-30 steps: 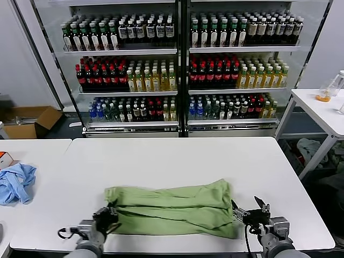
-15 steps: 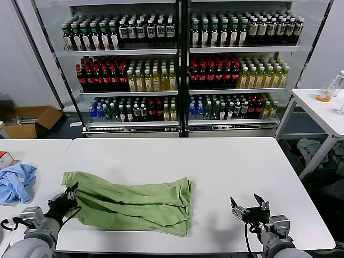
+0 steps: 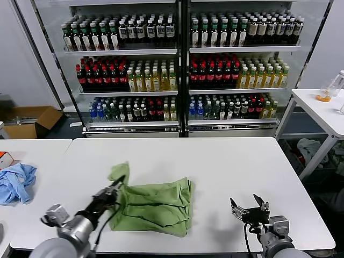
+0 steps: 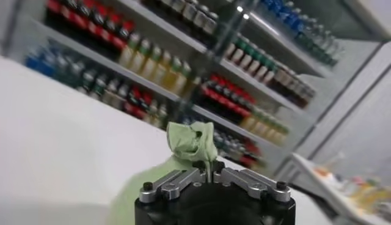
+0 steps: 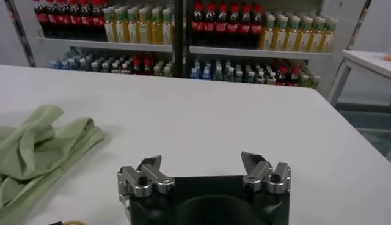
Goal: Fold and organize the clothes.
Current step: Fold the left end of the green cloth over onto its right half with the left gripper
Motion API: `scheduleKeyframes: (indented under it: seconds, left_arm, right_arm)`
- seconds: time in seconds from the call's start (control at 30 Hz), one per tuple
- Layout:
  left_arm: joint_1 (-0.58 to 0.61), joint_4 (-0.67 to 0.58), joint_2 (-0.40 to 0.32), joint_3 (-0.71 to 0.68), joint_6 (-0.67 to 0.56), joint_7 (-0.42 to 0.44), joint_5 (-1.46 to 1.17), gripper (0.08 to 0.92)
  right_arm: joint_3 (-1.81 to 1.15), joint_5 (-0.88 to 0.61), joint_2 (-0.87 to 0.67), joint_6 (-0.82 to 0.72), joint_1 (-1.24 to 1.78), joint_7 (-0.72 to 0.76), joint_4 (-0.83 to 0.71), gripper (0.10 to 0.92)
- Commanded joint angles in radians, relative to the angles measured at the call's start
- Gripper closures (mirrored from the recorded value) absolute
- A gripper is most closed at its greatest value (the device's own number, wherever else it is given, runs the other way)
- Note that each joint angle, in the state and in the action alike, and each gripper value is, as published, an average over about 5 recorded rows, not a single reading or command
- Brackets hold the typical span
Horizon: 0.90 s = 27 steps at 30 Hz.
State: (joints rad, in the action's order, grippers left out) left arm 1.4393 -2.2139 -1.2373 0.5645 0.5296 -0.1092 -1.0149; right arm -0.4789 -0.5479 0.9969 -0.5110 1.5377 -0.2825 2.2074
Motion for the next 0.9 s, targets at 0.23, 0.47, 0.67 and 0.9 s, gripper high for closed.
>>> scheduleKeyframes:
  seconds: [0.23, 0.47, 0.67, 0.9]
  left_arm:
    - [-0.165, 0.244, -0.098, -0.276, 0.003, 0.050, 0.128, 0.891]
    - [-0.163, 0.252, -0.086, -0.329, 0.024, 0.133, 0.225, 0.799]
    - [-0.135, 0.155, -0.079, -0.302, 0.037, 0.176, 0.145, 0.626]
    - [-0.068, 0.054, -0.062, -0.164, 0.012, 0.163, 0.103, 0.427]
  right_arm:
    - [0.006, -0.001, 0.001, -0.001, -0.018, 0.003, -0.006, 0.203]
    - [0.018, -0.002, 0.003, -0.001, -0.044, 0.007, -0.013, 0.203]
    - [0.019, -0.003, -0.002, 0.002, -0.044, 0.010, -0.021, 0.203]
    - [0.026, -0.006, -0.005, 0.006, -0.054, 0.013, -0.034, 0.203]
